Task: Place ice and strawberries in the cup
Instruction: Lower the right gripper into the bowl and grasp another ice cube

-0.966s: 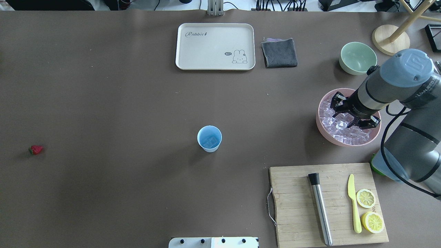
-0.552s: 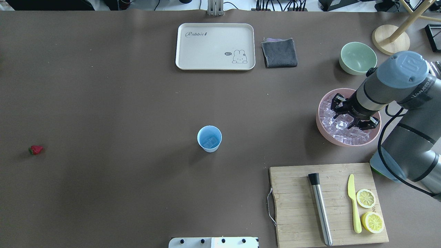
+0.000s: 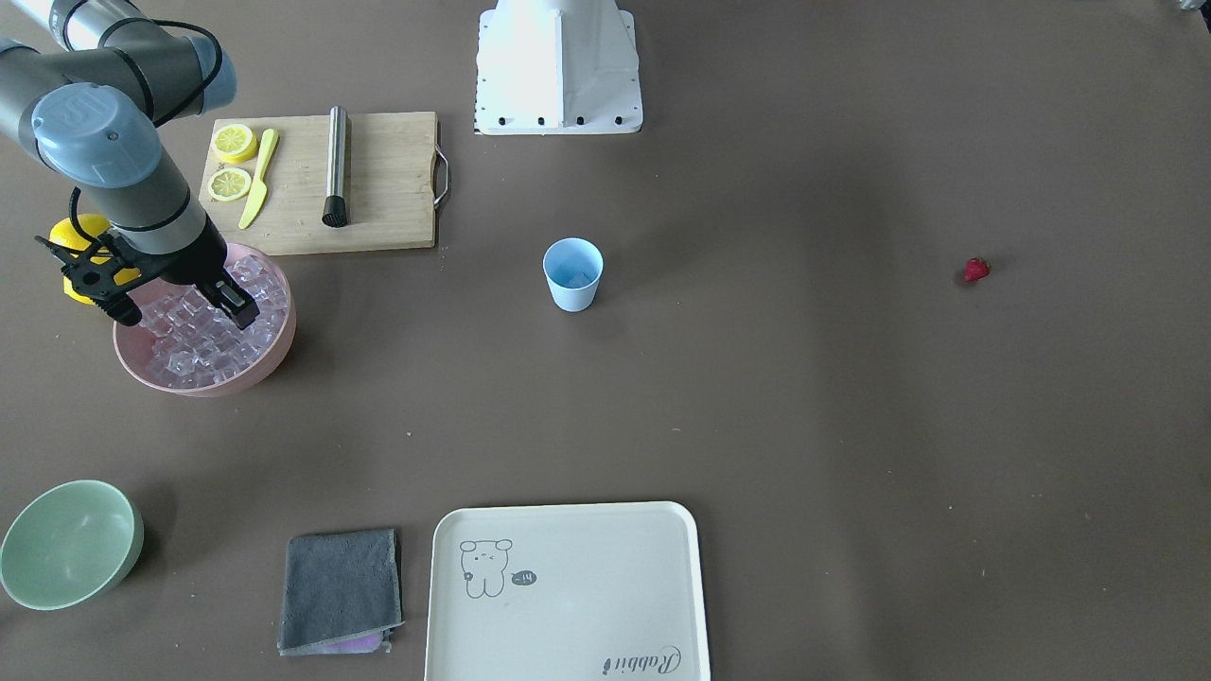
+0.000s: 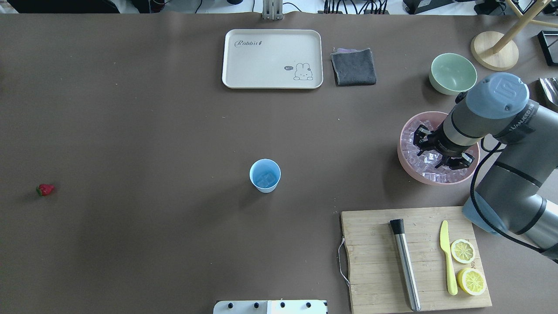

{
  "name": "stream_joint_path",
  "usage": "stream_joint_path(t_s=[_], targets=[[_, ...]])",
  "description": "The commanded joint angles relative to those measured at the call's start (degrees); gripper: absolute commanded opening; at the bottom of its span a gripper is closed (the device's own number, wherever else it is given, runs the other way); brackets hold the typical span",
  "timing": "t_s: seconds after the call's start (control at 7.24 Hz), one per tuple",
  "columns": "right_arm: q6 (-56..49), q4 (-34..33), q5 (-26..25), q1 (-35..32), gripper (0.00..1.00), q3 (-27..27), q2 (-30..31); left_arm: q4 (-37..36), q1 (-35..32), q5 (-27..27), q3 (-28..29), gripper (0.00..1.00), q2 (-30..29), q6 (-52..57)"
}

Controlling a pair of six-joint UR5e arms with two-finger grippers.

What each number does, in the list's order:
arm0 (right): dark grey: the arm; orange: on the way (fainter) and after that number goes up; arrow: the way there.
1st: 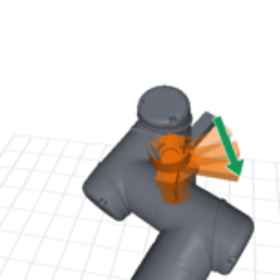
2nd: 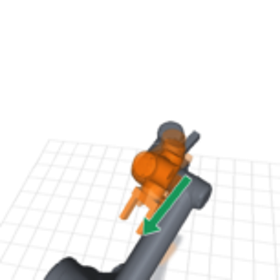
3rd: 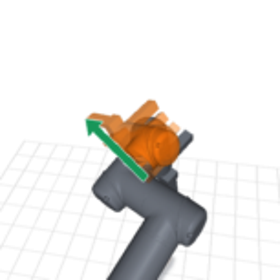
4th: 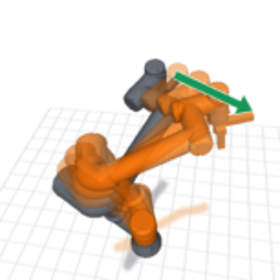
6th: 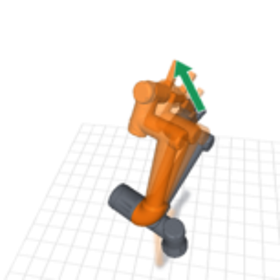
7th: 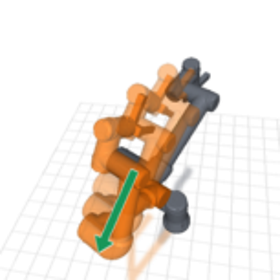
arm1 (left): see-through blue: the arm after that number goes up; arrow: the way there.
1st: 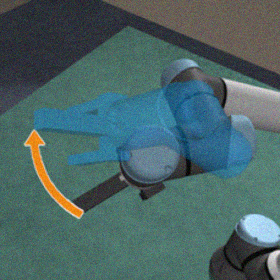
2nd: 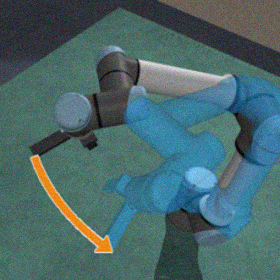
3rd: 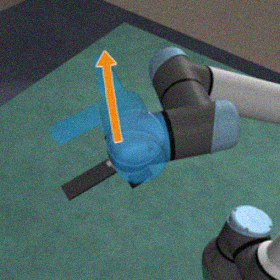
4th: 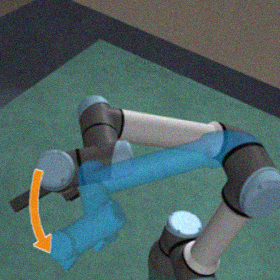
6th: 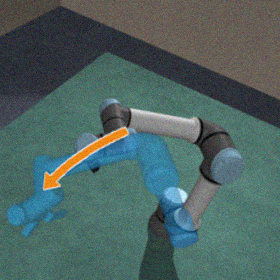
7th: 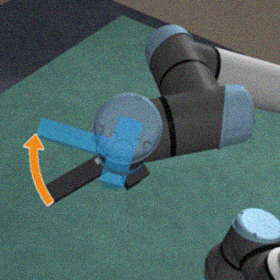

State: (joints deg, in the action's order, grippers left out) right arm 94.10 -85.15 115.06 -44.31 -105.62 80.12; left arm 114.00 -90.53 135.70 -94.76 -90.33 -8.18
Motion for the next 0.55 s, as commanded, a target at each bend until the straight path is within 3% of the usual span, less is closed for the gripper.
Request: stream_joint_path(t_s=[0.0, 0.14, 0.28, 0.41], targets=[[-0.32, -0.01, -0.01, 0.01, 0.53, 0.07, 0.48, 0.0, 0.0, 0.0, -0.33, 0.98, -0.02, 0.0], [-0.33, -0.01, -0.01, 0.01, 0.41, 0.07, 0.57, -0.09, 0.0, 0.0, -0.34, 0.98, -0.11, -0.09], [-0.5, -0.01, 0.07, -0.07, 0.14, 0.07, 0.39, -0.01, 0.0, 0.0, -0.42, 0.98, -0.11, -0.09], [-0.76, -0.1, 0.16, -0.07, 0.0, 0.07, 0.22, 0.0, 0.0, 0.0, -0.42, 0.98, -0.2, -0.09]])
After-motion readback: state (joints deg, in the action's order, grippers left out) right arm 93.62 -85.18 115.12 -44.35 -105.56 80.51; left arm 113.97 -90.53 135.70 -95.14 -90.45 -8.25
